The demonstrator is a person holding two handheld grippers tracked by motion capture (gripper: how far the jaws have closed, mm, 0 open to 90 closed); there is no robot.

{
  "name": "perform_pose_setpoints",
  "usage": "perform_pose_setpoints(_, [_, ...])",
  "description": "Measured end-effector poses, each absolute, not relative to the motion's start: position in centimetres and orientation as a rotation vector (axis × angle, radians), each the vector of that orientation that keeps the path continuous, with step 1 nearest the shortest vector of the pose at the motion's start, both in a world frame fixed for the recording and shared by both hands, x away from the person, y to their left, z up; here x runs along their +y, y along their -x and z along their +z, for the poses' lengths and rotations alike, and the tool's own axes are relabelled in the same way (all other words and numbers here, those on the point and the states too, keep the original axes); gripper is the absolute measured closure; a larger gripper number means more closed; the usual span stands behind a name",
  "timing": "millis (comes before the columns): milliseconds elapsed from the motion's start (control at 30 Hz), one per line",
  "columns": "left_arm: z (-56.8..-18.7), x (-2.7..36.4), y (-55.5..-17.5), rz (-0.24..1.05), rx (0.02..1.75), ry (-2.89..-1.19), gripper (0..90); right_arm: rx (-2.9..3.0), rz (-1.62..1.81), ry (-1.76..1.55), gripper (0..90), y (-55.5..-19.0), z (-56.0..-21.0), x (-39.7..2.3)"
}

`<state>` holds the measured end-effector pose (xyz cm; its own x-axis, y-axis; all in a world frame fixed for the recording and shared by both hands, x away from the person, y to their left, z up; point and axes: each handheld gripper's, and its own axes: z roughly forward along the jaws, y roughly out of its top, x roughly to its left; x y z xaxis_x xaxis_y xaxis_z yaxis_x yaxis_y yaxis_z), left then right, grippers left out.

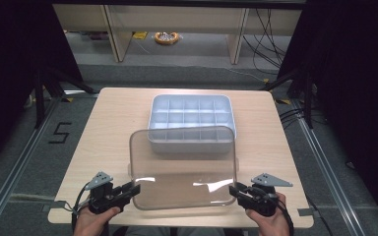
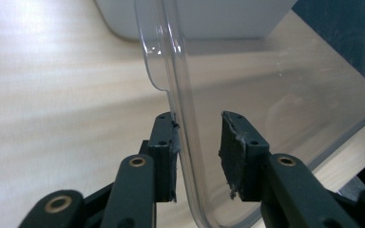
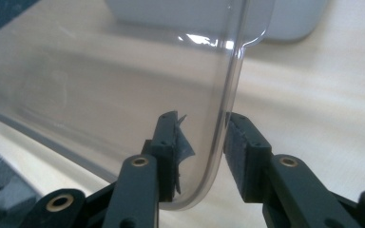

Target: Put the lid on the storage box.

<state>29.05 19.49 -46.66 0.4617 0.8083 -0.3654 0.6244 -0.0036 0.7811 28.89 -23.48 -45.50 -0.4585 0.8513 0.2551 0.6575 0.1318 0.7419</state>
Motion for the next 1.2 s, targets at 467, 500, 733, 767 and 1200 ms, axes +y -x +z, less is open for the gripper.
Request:
perform_pose_setpoints(467, [-43.9,18.6,-34.1,0.278,1.232,-1.677,64.9,2.076,1.292,-1.398,66.9,-33.6,-41.4,-23.9])
perform_pose_setpoints(500, [-43.5,18.6,-34.7,0.273,1.229,-1.686,64.8,2.072,1.294,-1.395,67.0,-33.9,-41.3,-23.9])
perform_pose_setpoints(733, [-41.1,18.3,-37.9,0.353,1.212,-1.678,65.2,2.033,1.302,-1.480,66.9,-36.5,-40.8,-23.6])
perform_pose_setpoints(767, [-40.8,18.2,-38.3,0.365,1.218,-1.675,65.3,2.043,1.287,-1.454,66.9,-37.0,-41.0,-23.8])
perform_pose_setpoints(1200, [-38.9,17.7,-41.9,0.363,1.226,-1.639,65.8,1.976,1.345,-1.521,66.4,-40.2,-41.7,-24.0])
